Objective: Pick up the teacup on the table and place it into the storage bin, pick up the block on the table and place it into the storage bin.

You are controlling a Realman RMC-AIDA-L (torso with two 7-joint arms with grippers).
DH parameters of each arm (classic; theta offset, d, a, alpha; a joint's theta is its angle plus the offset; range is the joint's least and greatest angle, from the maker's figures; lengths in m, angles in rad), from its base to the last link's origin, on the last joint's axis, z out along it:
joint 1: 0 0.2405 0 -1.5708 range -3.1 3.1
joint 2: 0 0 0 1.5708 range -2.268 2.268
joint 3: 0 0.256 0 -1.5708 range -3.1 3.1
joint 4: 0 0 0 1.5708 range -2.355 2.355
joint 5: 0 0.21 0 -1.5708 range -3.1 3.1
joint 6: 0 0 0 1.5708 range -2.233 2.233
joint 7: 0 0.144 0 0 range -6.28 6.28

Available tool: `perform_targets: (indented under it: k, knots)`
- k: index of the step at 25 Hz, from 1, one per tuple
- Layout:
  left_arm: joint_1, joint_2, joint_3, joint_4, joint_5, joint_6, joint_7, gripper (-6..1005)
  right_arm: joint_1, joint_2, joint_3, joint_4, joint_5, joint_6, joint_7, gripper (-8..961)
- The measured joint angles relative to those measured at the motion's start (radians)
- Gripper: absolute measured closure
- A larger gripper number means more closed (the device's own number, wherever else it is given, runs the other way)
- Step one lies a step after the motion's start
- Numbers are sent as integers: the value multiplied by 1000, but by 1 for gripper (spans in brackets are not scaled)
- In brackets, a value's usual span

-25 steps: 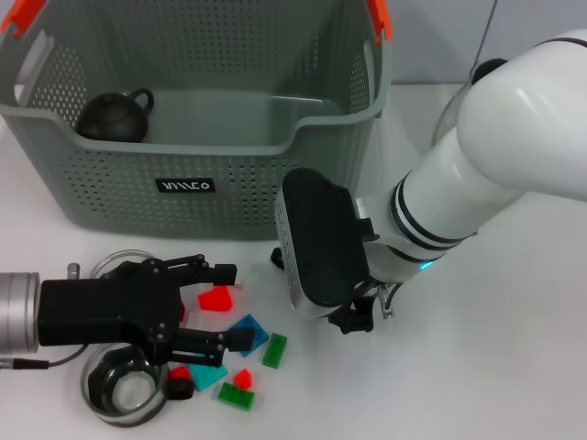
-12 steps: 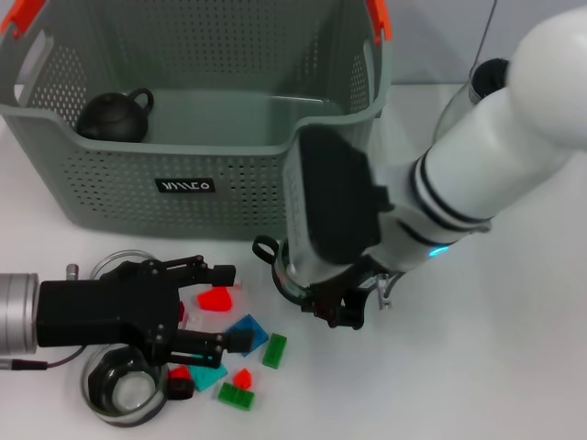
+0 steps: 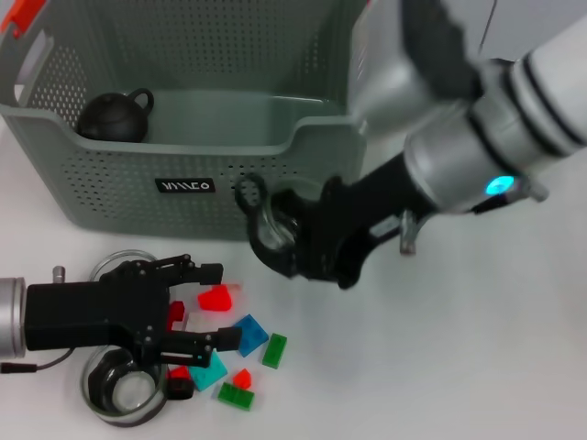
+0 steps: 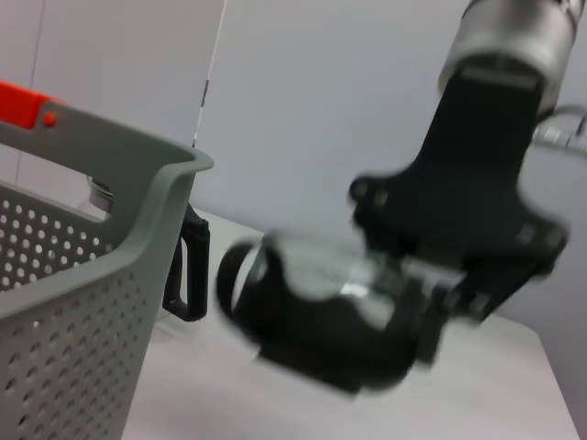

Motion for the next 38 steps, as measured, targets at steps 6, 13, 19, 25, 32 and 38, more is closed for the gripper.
perform_targets:
  k: [6,13,19,25,32,38]
  knots:
    - [0,0,0,1,0,2,0,66,53,-4,249,-31,278,-121,-27,894]
    - [-5,0,1,-4,-2,4,-4,66,141,-11,419,32,341,22,-46,894]
    - [-7,0,5,-3,1,8,-3,66,239,-32,416,289,253,262,-154,893]
    - [-9,0,7,-3,0,9,-2,66,349,-15,405,534,95,468,-265,894]
    - [-10,0,7,-5,3,4,9,67,402,0,219,700,40,694,-270,894]
    - [-9,0,4,-5,3,5,11,67,418,1,154,781,40,784,-270,893]
